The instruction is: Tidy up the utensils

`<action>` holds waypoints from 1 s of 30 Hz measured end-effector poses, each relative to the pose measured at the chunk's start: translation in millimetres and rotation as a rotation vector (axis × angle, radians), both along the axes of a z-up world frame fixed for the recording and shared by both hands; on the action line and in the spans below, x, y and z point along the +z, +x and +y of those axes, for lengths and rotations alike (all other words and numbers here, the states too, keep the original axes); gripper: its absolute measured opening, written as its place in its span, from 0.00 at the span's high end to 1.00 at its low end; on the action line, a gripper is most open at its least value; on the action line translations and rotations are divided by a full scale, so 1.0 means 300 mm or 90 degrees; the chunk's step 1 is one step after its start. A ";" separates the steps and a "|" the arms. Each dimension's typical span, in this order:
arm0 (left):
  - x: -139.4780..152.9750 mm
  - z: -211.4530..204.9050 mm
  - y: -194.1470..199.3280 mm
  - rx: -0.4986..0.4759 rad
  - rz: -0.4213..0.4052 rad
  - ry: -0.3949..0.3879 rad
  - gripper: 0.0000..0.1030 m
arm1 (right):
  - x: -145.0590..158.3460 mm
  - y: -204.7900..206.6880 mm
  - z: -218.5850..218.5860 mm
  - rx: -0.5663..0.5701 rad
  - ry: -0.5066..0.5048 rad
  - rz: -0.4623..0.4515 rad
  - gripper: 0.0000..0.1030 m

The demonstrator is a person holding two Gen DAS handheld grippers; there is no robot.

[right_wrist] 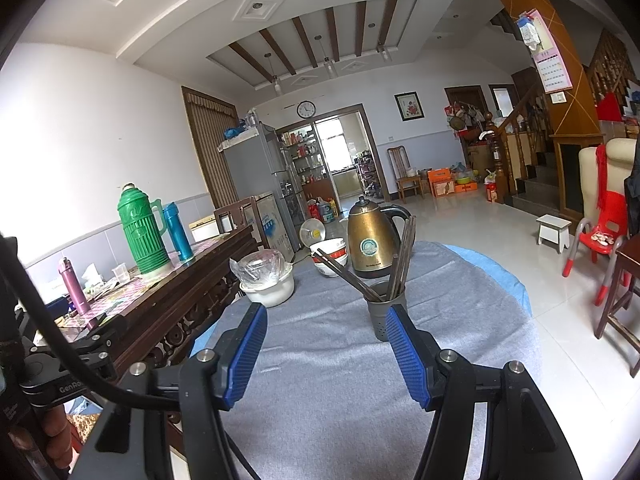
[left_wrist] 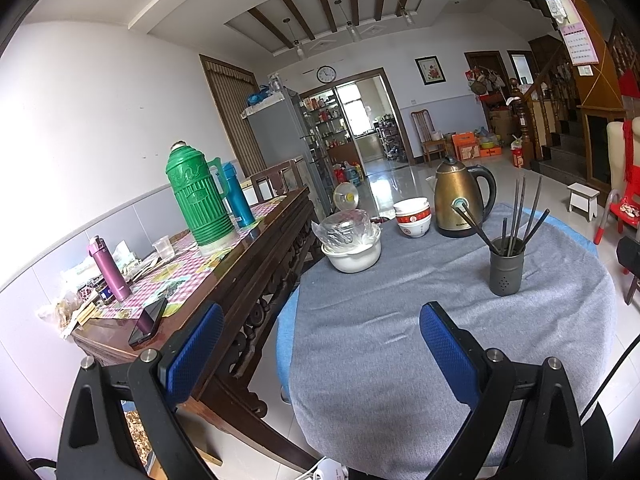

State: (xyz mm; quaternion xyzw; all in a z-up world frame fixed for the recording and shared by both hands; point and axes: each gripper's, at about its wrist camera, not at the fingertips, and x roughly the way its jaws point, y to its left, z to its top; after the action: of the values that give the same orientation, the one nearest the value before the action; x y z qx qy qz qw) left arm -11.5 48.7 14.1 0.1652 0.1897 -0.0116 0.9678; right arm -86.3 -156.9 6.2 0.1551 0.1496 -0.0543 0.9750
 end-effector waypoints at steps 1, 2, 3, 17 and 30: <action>0.009 -0.001 0.002 0.000 0.000 0.000 0.04 | -0.001 0.000 0.001 0.000 0.000 0.000 0.36; 0.011 -0.001 0.002 0.000 0.000 0.000 0.04 | 0.000 0.001 0.000 0.000 0.000 0.000 0.36; 0.012 -0.002 0.003 0.001 0.000 0.000 0.04 | -0.001 0.001 -0.001 0.001 0.000 0.000 0.36; 0.019 0.003 0.003 0.003 0.001 -0.001 0.04 | -0.003 0.006 0.006 0.000 0.003 0.004 0.36; 0.007 0.006 0.005 0.003 0.003 -0.001 0.04 | -0.004 0.009 0.000 -0.001 0.005 0.009 0.36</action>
State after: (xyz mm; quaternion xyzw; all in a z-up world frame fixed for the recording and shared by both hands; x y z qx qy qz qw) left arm -10.1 50.6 16.2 0.1642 0.1922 -0.0094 0.9675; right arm -83.7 -156.8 5.0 0.1590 0.1564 -0.0555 0.9732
